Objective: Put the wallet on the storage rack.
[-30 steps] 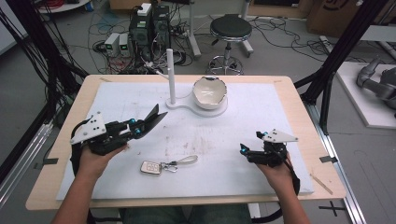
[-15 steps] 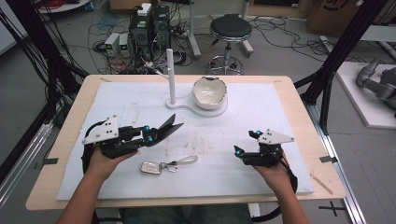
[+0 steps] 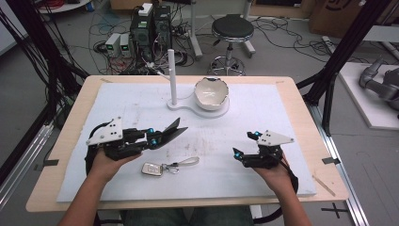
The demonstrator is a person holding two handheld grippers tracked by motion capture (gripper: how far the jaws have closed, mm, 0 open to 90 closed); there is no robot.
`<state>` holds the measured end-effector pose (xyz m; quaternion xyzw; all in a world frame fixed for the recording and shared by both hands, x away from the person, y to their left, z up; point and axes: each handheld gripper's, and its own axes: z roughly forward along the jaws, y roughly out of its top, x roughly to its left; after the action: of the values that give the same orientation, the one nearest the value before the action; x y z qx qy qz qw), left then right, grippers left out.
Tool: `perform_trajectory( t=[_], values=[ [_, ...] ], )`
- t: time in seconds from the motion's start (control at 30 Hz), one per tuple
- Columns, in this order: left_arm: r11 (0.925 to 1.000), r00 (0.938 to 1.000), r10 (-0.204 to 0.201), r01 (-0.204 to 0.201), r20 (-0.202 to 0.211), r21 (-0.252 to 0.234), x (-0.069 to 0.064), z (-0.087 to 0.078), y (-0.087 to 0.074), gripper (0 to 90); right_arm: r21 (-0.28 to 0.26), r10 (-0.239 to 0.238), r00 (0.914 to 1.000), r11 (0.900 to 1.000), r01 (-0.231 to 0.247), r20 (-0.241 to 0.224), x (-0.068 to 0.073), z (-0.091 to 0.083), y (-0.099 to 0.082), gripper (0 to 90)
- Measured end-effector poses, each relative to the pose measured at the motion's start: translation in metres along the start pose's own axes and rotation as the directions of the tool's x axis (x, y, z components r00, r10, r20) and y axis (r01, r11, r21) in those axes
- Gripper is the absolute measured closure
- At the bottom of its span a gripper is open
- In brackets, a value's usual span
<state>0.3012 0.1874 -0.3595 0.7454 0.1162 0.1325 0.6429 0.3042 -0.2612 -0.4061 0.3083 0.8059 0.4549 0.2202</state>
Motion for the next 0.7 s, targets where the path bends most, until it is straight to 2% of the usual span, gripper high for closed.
perform_trajectory(
  t=[0.43, 0.53, 0.7],
  values=[
    [0.9998, 1.0000, -0.001, 0.001, 0.004, 0.017, 0.002, 0.008, 0.001, 82.5, -0.001, 0.017, 0.9997, 0.9999, -0.017, 0.015, -0.004, -0.002, -0.003, 19.0],
    [0.9997, 1.0000, -0.001, 0.001, 0.005, 0.025, 0.007, 0.015, 0.005, 82.5, -0.003, 0.015, 0.9997, 0.9999, -0.015, 0.020, -0.005, -0.003, -0.003, 19.0],
    [0.9976, 1.0000, -0.001, 0.002, -0.010, 0.069, 0.025, 0.037, 0.022, 82.5, -0.003, 0.022, 0.9996, 0.9997, -0.022, 0.017, -0.005, -0.002, -0.003, 19.0]
  ],
)
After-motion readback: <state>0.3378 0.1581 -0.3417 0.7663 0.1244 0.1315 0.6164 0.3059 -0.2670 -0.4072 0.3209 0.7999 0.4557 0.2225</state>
